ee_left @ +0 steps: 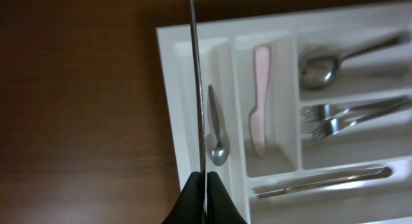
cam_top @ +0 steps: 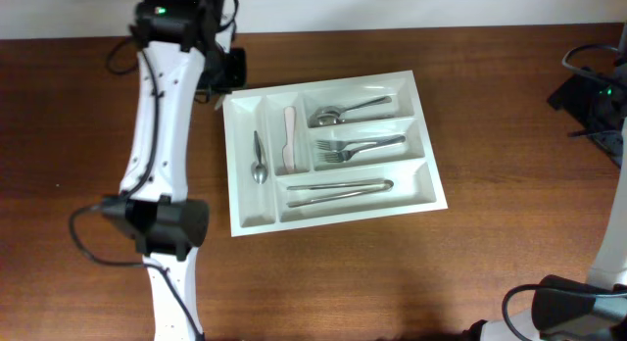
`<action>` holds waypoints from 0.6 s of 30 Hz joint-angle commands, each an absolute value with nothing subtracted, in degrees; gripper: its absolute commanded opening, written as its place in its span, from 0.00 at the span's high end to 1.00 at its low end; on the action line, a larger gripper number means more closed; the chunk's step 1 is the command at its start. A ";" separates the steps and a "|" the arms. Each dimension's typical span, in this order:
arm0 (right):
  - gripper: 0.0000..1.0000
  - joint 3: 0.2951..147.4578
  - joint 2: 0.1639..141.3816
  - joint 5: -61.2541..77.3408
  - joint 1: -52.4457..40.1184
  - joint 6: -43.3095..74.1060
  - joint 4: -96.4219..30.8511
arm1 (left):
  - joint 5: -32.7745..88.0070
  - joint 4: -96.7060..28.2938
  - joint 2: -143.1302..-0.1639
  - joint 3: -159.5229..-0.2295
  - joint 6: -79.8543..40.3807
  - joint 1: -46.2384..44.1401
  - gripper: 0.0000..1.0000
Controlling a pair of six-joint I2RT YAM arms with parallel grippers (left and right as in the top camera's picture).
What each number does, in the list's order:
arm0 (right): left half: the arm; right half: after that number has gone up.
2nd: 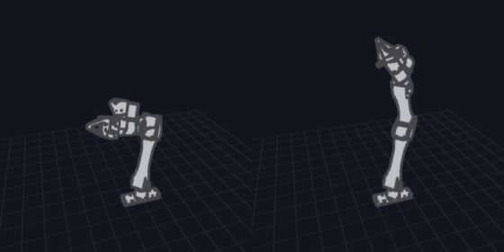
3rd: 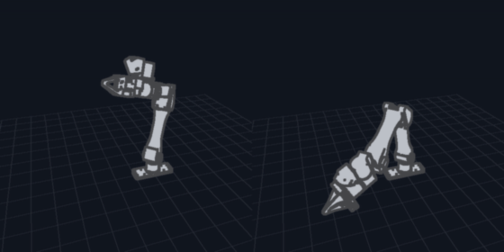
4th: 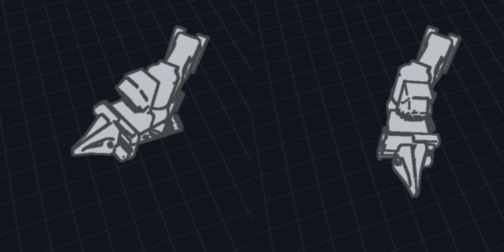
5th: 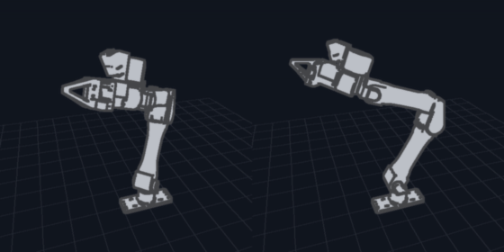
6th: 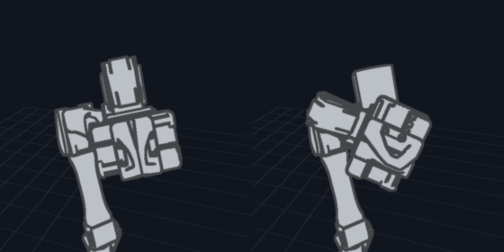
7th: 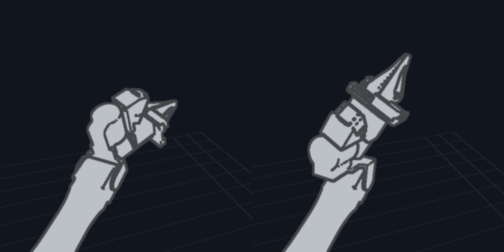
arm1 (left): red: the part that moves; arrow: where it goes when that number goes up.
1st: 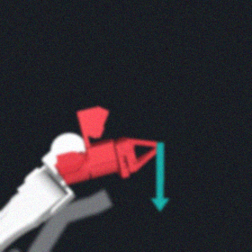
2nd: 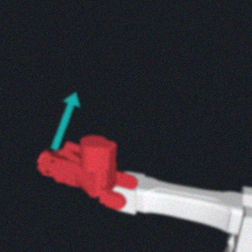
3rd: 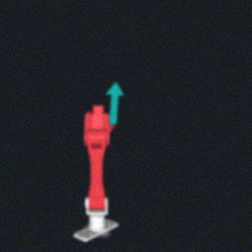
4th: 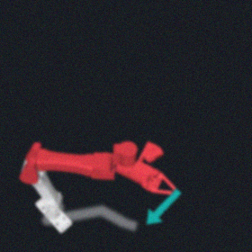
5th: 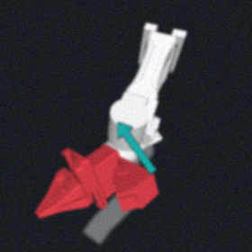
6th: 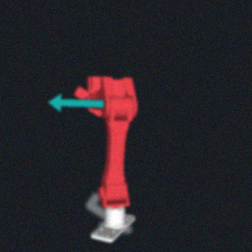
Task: Pack container
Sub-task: 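Carry the spoon with the left gripper into the tray's leftmost compartment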
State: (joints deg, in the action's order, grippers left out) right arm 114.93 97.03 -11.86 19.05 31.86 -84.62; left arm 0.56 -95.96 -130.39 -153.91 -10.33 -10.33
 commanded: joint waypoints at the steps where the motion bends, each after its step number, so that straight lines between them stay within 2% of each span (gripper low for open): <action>1: 0.01 115.18 97.12 -12.01 19.16 31.75 -84.62 | -1.30 -96.25 -129.86 -153.80 -18.83 -10.13 0.98; 11: 0.01 115.18 97.12 -12.01 19.16 31.75 -84.60 | -0.34 -96.68 -129.84 -153.45 -29.80 -13.72 0.98; 18: 0.01 115.18 97.12 -12.01 19.16 31.75 -84.62 | -9.85 -96.44 -129.84 -144.24 -36.25 -17.93 0.98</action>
State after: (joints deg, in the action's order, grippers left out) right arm 114.96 97.03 -11.86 19.05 31.88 -84.62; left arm -3.95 -96.42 -129.56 -148.99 -31.27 -16.47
